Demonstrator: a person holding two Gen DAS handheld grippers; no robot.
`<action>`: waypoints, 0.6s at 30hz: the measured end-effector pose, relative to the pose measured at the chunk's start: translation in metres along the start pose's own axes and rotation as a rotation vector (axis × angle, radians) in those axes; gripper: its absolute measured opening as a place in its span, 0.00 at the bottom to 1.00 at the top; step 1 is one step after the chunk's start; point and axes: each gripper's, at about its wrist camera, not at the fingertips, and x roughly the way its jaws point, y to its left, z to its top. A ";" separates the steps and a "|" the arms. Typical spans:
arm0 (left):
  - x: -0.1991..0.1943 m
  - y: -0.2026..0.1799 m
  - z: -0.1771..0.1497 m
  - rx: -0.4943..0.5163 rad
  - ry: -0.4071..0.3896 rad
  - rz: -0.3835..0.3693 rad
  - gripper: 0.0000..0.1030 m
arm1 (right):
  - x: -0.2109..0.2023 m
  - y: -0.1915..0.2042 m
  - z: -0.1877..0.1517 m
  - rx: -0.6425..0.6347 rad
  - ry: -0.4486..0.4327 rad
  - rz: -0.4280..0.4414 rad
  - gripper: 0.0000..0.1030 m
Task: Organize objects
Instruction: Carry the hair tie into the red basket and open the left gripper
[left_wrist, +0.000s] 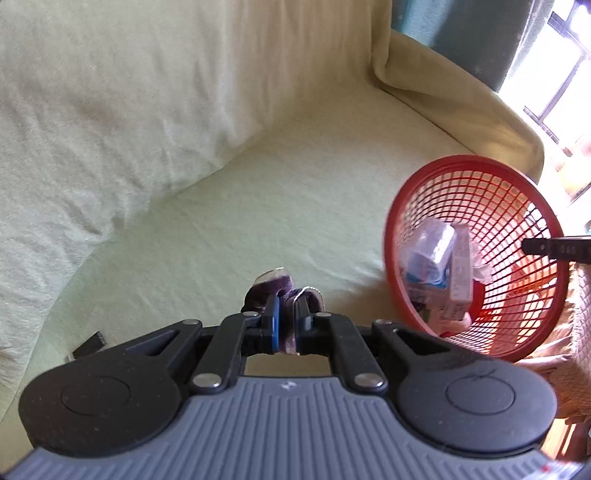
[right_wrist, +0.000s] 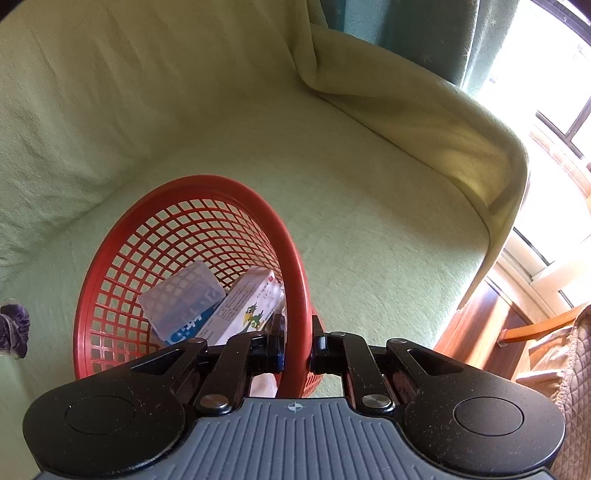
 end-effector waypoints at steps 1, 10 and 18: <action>-0.001 -0.010 0.005 0.007 -0.004 -0.013 0.05 | 0.000 0.000 0.000 0.000 -0.001 0.001 0.08; 0.002 -0.082 0.030 0.049 -0.003 -0.117 0.05 | 0.003 -0.001 0.002 0.005 -0.007 0.004 0.08; 0.021 -0.122 0.040 0.095 0.025 -0.161 0.05 | 0.005 -0.004 0.002 0.023 -0.006 0.014 0.08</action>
